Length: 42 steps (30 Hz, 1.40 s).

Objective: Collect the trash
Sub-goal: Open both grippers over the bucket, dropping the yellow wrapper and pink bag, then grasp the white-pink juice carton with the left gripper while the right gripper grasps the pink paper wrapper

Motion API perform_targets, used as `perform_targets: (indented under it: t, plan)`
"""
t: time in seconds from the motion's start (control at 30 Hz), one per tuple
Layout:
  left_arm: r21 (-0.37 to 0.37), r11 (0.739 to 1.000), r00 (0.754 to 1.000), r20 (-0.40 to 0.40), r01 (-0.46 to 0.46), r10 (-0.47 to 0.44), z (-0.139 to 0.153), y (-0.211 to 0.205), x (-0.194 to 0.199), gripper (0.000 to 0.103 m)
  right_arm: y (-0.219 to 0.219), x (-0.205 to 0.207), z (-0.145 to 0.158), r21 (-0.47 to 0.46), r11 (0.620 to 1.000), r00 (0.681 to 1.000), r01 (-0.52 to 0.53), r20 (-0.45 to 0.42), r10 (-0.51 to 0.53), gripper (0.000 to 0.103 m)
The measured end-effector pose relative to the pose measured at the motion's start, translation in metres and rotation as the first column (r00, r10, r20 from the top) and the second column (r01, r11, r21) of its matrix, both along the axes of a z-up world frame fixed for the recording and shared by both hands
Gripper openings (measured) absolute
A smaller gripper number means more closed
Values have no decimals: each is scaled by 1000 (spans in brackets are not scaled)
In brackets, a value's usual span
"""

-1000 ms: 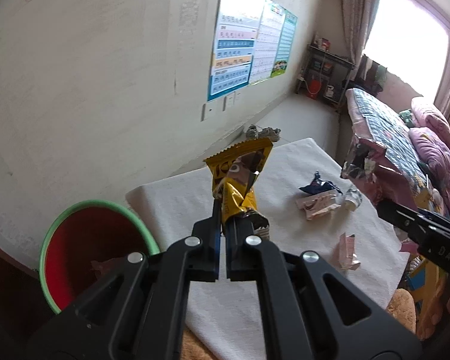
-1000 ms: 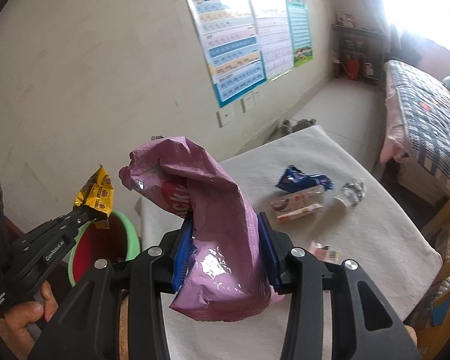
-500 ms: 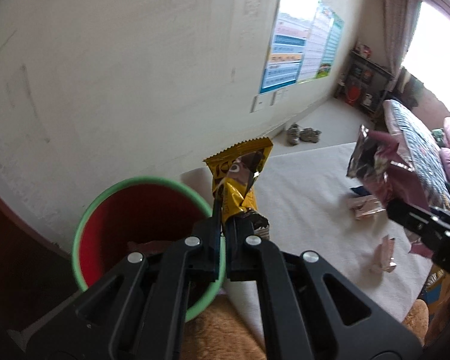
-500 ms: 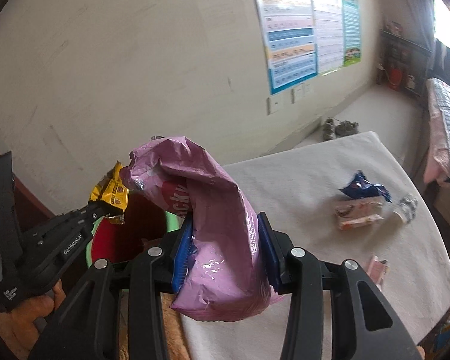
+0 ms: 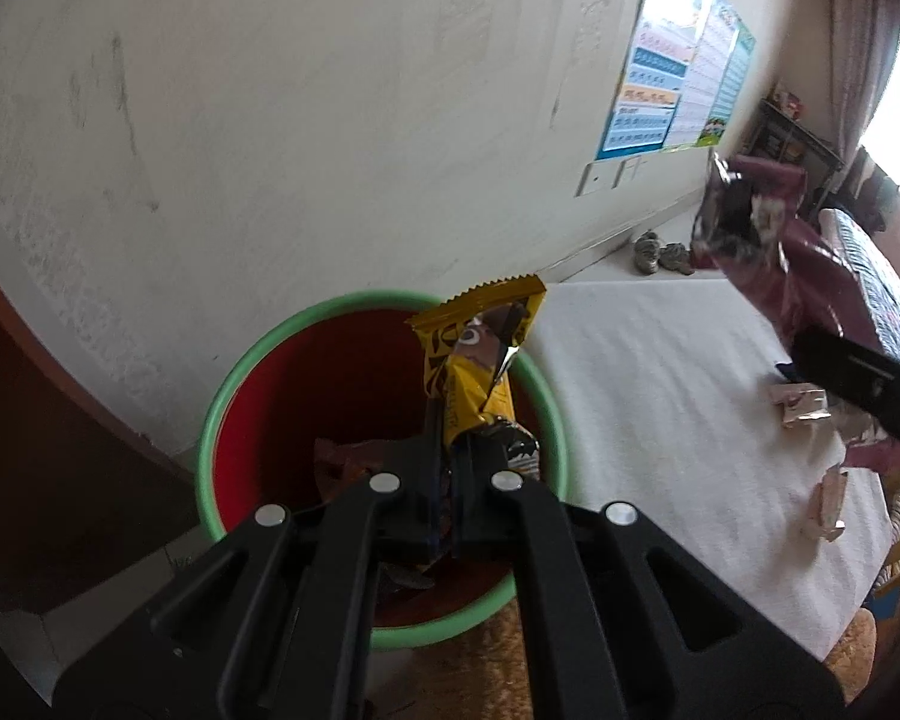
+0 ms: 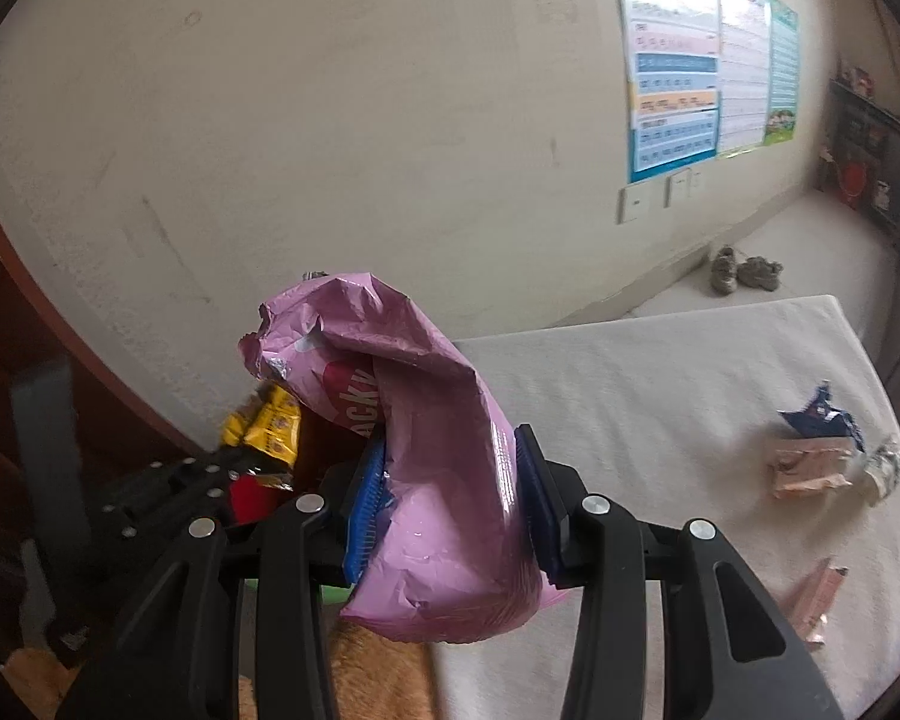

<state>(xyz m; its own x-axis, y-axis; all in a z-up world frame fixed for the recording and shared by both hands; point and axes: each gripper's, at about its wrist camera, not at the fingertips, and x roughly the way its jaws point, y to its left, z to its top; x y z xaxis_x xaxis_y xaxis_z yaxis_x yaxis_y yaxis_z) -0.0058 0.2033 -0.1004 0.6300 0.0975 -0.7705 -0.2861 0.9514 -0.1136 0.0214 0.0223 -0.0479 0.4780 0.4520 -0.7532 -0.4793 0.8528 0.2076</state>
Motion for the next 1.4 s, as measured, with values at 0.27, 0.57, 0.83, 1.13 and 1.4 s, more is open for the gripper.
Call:
perform_targets:
  t: [0.27,0.57,0.83,1.13,1.4]
  plan:
    - [-12,999,998,-44,-35,34,-21,24,-8,2,33,3,-17,-9,999,997,-48,-62,47,40]
    - [-34,997,995,-77,-62,60,-35,35,-7,2,56,6,-34,4,997,989,-78,-128,78,42]
    - [-48,996,994,-87,-72,68,-40,41,-5,35,78,14,-40,38,993,979,-114,-169,118,46]
    - [-40,992,990,-73,-121,118,-39,46,-10,56,80,10,-28,77,986,979,-149,-126,158,69]
    - [-26,997,995,-65,-73,71,-34,27,-2,56,-22,10,-37,-4,998,993,56,-105,-57,70]
